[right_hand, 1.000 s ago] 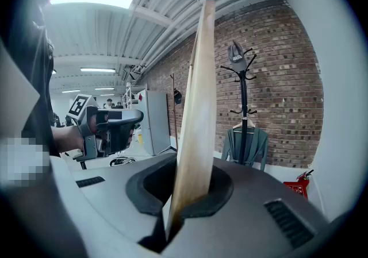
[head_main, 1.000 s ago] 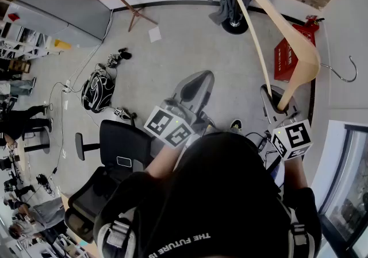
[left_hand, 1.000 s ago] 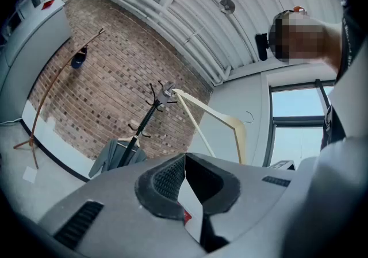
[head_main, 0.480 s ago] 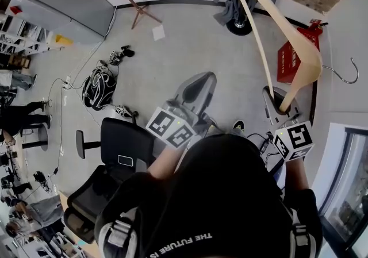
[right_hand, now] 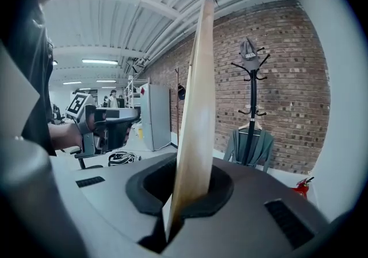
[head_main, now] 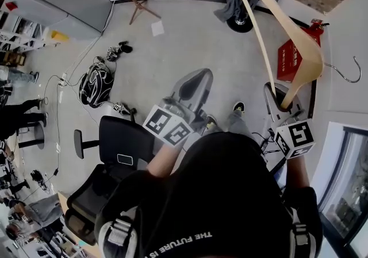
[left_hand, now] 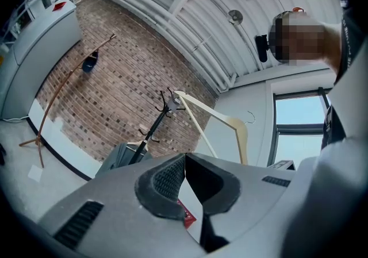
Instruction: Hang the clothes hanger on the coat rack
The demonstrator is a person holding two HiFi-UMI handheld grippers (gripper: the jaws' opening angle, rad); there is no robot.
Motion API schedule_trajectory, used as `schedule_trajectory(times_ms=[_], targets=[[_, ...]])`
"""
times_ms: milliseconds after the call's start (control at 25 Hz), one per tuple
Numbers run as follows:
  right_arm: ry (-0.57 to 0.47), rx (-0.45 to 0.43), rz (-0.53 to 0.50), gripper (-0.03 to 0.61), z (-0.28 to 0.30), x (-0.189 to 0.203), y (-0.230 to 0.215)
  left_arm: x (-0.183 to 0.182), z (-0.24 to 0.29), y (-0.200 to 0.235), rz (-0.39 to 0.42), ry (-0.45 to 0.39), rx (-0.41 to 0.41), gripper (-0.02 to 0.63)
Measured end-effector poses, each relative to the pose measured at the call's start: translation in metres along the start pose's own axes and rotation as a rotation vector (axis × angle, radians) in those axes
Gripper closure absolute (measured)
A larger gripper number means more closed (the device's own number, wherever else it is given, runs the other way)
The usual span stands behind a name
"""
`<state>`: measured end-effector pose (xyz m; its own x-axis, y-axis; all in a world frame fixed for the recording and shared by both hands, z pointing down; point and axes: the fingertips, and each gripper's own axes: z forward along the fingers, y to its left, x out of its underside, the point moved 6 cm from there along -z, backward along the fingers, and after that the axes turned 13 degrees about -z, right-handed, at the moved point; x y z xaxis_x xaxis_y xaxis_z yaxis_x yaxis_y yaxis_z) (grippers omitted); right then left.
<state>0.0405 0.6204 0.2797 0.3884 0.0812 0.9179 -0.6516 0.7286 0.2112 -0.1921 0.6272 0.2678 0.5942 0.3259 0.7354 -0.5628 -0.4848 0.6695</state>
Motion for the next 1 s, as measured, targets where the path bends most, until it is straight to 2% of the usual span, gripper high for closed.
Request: schedule_trajectory(times_ms=[320,800,1000], targets=[[-0.004,-0.021,0.006,0.555,0.029,0.005,-0.033,-0.006,0.036,0.017,0.006,0.015,-0.015,0.594],[-0.016,-0.052,0.030,0.555,0.083,0.034,-0.160,-0.008,0.171,0.043,0.051,0.019,-0.046,0.594],[-0.009,-0.048,0.060,0.555,0.088,0.048,-0.197,-0.006,0.209,0.050,0.072,0.031,-0.065,0.594]])
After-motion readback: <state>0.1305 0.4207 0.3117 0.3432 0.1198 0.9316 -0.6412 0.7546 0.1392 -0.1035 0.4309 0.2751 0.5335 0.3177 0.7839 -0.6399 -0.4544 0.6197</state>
